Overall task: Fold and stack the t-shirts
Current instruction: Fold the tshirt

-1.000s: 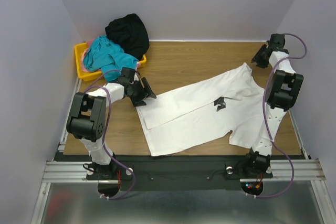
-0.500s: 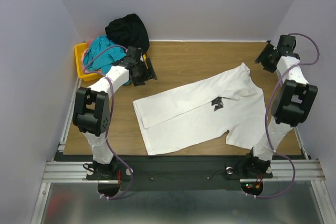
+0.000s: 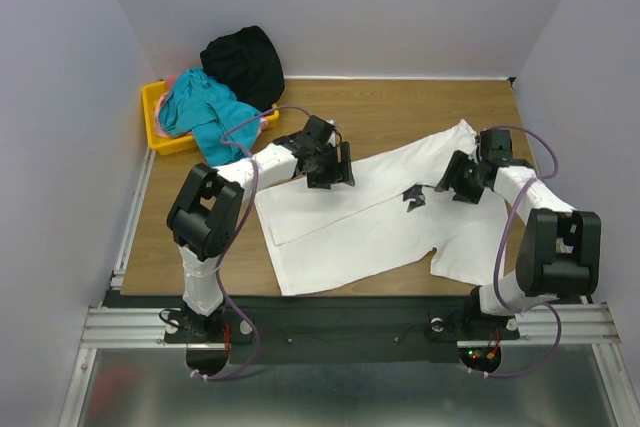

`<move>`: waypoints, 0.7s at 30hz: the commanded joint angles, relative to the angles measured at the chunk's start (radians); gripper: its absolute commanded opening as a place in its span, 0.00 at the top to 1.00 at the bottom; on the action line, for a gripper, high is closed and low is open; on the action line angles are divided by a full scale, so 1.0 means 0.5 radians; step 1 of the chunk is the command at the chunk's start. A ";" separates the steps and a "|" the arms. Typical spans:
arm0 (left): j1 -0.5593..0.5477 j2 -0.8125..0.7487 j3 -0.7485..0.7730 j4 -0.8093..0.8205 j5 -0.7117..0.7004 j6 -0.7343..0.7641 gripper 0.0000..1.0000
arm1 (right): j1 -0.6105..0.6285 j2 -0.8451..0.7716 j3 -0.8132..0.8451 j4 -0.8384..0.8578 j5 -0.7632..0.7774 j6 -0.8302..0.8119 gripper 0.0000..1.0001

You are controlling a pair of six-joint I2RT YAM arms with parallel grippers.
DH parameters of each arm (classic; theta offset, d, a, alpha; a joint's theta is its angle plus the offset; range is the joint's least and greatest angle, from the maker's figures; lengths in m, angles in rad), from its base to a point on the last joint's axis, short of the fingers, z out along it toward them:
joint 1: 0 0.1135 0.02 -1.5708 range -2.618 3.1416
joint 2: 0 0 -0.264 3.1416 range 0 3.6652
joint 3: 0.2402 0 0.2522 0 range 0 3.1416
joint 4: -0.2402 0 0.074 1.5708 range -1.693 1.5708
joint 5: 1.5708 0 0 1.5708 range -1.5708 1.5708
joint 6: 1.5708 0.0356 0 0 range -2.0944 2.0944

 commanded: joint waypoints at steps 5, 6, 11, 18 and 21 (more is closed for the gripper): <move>-0.063 -0.135 -0.183 0.109 -0.007 -0.066 0.20 | 0.016 0.025 -0.001 0.100 0.125 -0.031 0.38; -0.063 -0.156 -0.198 0.109 -0.013 -0.066 0.20 | 0.016 0.059 0.032 0.119 0.140 -0.028 0.38; -0.063 -0.197 -0.269 0.115 -0.032 -0.088 0.20 | 0.016 0.194 0.112 0.171 0.214 -0.028 0.38; -0.063 -0.215 -0.269 0.097 -0.038 -0.088 0.20 | 0.016 0.350 0.180 0.208 0.257 -0.053 0.39; -0.063 -0.200 -0.254 0.081 -0.029 -0.075 0.20 | 0.016 0.403 0.198 0.223 0.254 -0.050 0.41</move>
